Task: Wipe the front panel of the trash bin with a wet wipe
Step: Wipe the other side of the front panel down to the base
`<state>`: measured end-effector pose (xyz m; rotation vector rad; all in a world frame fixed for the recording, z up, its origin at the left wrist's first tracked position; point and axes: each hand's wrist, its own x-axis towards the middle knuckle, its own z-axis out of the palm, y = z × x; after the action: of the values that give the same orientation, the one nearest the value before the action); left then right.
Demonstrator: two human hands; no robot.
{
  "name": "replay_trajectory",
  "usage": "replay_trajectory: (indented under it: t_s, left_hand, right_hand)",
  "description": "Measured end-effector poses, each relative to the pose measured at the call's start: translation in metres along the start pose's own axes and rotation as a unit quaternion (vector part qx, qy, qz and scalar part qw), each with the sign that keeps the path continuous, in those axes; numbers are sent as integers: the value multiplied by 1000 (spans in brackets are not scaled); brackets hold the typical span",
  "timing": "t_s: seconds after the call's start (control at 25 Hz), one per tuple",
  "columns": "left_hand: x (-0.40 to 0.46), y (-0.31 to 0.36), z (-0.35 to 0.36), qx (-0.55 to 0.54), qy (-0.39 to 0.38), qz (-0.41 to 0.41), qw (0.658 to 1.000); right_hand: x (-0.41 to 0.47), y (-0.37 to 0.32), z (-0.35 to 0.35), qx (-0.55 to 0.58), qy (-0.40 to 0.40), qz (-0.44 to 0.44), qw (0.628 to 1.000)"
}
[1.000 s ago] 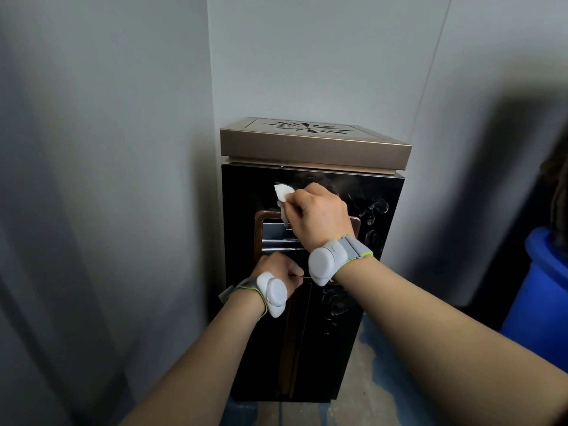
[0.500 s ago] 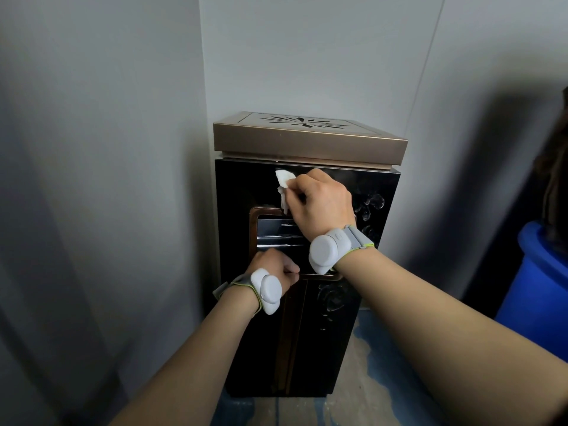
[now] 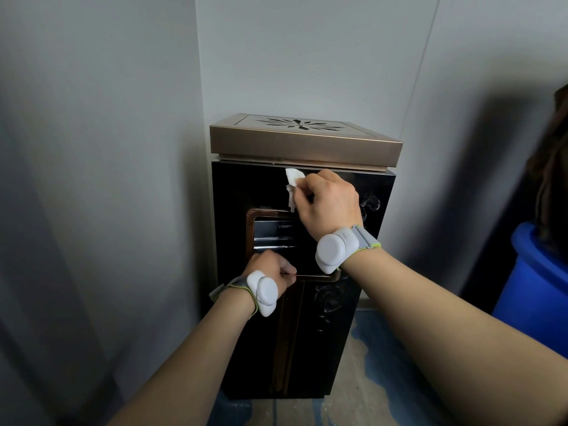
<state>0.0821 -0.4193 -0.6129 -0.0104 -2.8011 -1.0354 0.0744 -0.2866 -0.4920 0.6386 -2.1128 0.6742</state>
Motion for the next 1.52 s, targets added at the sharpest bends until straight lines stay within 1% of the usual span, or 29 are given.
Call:
replay_trajectory:
  t_s: [0.88, 1.0, 1.16, 1.32, 1.52]
  left_hand:
    - [-3, 5, -1, -7, 5, -6, 1000]
    - [-4, 7, 1, -16, 14, -14, 1000]
    - [-2, 11, 2, -7, 15, -39, 999]
    - [-1, 14, 2, 3, 12, -48, 999]
    - [-1, 13, 3, 1, 16, -47, 999]
  right_hand:
    - [-5, 21, -16, 1, 9, 44, 999]
    - [-10, 18, -17, 24, 10, 4, 1000]
    - [-13, 7, -11, 38, -22, -54, 998]
    - [-12, 0, 2, 33, -48, -68, 996]
    - [-9, 1, 11, 18, -58, -53, 997]
